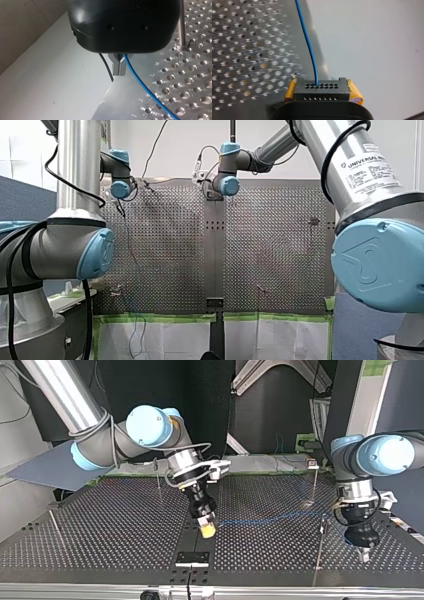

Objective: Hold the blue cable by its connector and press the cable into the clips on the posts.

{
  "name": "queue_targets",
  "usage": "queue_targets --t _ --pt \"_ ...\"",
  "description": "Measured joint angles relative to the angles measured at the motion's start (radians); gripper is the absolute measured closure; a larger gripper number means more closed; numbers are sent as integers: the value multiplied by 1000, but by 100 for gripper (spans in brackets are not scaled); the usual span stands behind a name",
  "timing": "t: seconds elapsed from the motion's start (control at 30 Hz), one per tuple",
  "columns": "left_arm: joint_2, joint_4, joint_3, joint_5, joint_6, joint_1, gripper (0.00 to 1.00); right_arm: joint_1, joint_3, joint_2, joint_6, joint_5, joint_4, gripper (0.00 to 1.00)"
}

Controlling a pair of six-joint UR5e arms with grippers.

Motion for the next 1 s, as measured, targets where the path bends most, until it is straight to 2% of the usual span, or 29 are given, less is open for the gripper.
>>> queue_targets --t 0.43,0.6,0.97,1.0 --pt "-12 -48 67 -3 6 10 100 0 -87 86 1 -16 56 100" --pt "-12 -73 72 -4 12 7 100 -1 -105 92 1 -17 66 100" --pt "-11 -142 70 -16 60 0 100 -17 -112 95 7 -17 72 100" --pt "-11 -147 70 -17 64 0 95 -17 -112 95 7 -17 73 100"
